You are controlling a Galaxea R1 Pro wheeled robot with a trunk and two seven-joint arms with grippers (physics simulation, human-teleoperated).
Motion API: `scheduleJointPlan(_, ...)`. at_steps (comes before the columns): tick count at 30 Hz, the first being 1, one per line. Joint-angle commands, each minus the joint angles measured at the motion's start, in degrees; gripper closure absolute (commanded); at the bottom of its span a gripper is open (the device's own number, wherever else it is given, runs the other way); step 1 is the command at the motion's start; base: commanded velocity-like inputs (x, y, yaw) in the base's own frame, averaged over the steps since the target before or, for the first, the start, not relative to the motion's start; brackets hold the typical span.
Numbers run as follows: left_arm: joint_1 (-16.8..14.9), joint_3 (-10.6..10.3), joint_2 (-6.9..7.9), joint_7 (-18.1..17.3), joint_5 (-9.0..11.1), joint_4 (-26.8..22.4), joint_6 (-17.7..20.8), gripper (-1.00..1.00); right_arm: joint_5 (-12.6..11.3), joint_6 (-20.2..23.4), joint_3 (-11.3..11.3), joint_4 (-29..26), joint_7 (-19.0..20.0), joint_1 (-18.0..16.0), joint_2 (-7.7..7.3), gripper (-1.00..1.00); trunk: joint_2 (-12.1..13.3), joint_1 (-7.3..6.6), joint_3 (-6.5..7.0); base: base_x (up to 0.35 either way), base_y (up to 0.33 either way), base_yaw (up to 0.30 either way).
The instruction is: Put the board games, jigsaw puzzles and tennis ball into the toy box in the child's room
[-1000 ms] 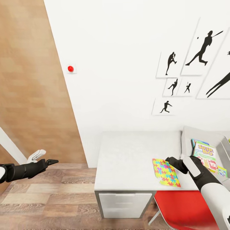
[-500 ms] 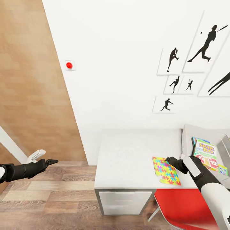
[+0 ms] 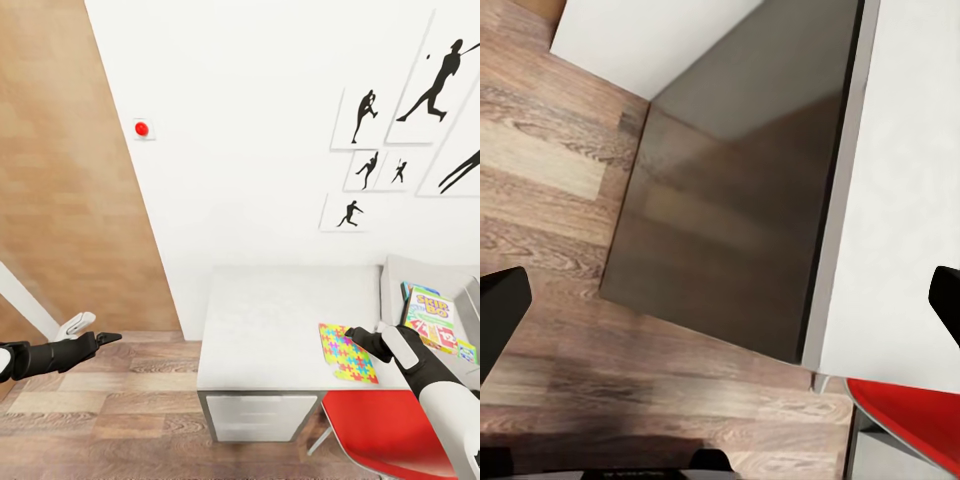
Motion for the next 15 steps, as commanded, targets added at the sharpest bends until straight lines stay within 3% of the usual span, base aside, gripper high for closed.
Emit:
scheduleJointPlan(1, 0.0, 0.0, 0.01, 0.6, 0.6, 0.0, 0.2, -1.0, -0.6, 0.1, 0.1, -0.1, -0.5, 0.0, -0.03, -1.0, -0.1, 0.03, -0.21, 0.0, 0.0, 0.0)
scheduleJointPlan(15, -0.1, 0.1, 0.09, 0.6, 0.6, 0.0, 0.2, -1.0, -0.6, 0.2, 0.2, -0.1, -0.5, 0.0, -0.02, -1.0, -0.1, 0.03, -1.51, 0.0, 0.0, 0.0)
